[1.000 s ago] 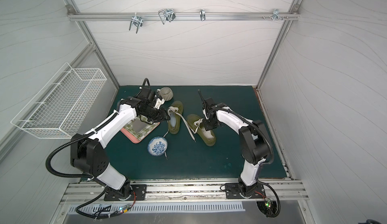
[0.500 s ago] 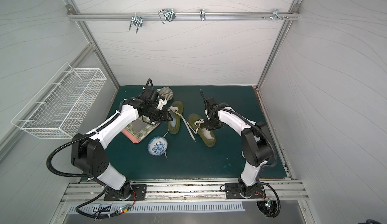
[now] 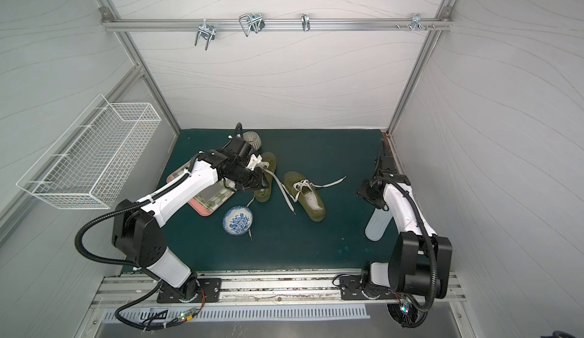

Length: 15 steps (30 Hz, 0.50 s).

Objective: Insert the insole into the shoe
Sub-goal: Move the shoe to the center of the board, then pick up the insole from the center of the board.

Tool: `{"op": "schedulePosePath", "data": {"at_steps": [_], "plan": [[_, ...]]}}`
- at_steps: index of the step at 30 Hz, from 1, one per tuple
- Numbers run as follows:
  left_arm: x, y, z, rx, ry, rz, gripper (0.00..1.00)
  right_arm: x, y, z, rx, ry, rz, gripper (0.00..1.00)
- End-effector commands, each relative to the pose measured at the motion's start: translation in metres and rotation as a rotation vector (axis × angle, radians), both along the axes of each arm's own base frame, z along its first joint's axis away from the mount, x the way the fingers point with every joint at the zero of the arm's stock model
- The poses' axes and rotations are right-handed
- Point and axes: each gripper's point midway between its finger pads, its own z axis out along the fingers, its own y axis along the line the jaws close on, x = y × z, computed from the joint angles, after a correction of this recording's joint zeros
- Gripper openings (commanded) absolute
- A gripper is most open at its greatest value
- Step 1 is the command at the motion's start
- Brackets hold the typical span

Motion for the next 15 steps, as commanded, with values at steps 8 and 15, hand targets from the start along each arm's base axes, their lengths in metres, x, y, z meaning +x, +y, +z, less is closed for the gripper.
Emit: {"op": "schedulePosePath", "data": {"at_steps": [8,15], "plan": [[0.002,-0.049,0.016,-0.024,0.004,-0.076,0.42,-0.038,-0.095,-0.037,-0.024,0.108,-0.381,0.56],[0.004,-0.055,0.018,-0.031,0.002,-0.07,0.42,-0.042,-0.104,-0.069,0.063,0.116,-0.406,0.53]]}}
